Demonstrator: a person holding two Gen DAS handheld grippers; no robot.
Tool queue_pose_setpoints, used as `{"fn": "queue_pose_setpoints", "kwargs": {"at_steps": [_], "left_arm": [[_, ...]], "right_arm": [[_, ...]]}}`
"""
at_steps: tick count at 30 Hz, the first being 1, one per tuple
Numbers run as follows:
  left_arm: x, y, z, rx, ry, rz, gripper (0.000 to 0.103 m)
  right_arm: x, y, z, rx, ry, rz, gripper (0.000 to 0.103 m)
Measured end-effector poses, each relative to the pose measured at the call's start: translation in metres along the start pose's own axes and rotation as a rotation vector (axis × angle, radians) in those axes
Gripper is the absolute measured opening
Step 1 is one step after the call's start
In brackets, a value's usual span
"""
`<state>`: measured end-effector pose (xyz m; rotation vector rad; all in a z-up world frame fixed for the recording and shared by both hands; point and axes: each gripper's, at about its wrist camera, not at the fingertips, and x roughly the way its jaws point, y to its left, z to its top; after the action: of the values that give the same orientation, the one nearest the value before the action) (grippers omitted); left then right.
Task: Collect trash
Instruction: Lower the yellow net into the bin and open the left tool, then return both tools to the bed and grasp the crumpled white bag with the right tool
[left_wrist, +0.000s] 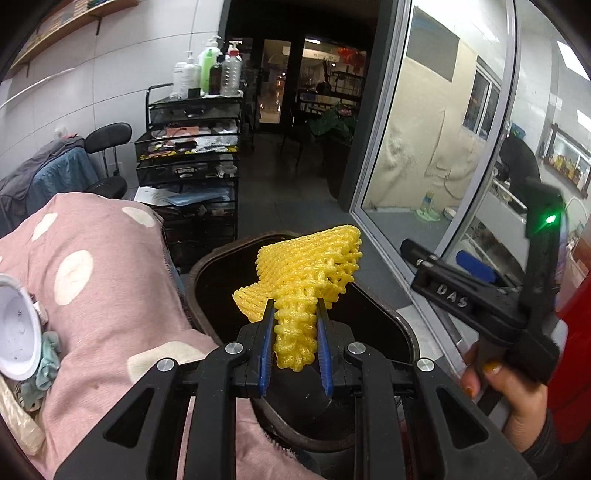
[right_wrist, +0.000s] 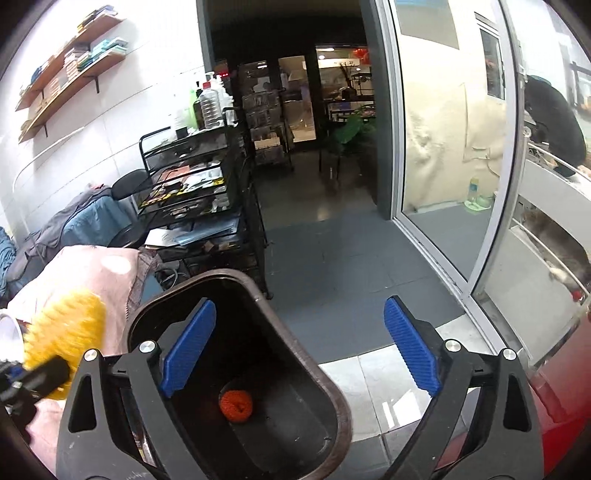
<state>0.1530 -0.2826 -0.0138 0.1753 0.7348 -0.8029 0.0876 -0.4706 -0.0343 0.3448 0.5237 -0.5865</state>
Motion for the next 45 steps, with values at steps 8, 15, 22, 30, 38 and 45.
{"fn": "queue_pose_setpoints", "kwargs": {"at_steps": [8,15,22,30,38,45], "left_arm": [[0.032,-0.004,-0.001,0.011,0.079,0.037,0.023],[0.037,-0.002,-0.007,0.005,0.097,0.066,0.061],[0.032,-0.006,-0.008,0.02,0.066,0.088,0.09],[0.008,-0.013,-0.003,0.03,-0.014,0.072,0.096],[-0.037,-0.009,-0.005,0.01,-0.136,0.058,0.098],[-0.076,0.013,-0.022,-0.026,-0.211,0.086,0.098]], "right_arm": [[0.004,-0.011,0.007,0.029,0.001,-0.002,0.092],[0.006,-0.01,0.006,0.027,0.013,0.016,0.094],[0.007,-0.01,0.007,0.04,0.026,0.041,0.098],[0.011,-0.004,0.004,0.021,0.038,0.067,0.098],[0.01,0.006,-0.003,-0.009,0.038,0.146,0.098],[0.002,0.03,-0.014,-0.061,0.024,0.254,0.098]]}}
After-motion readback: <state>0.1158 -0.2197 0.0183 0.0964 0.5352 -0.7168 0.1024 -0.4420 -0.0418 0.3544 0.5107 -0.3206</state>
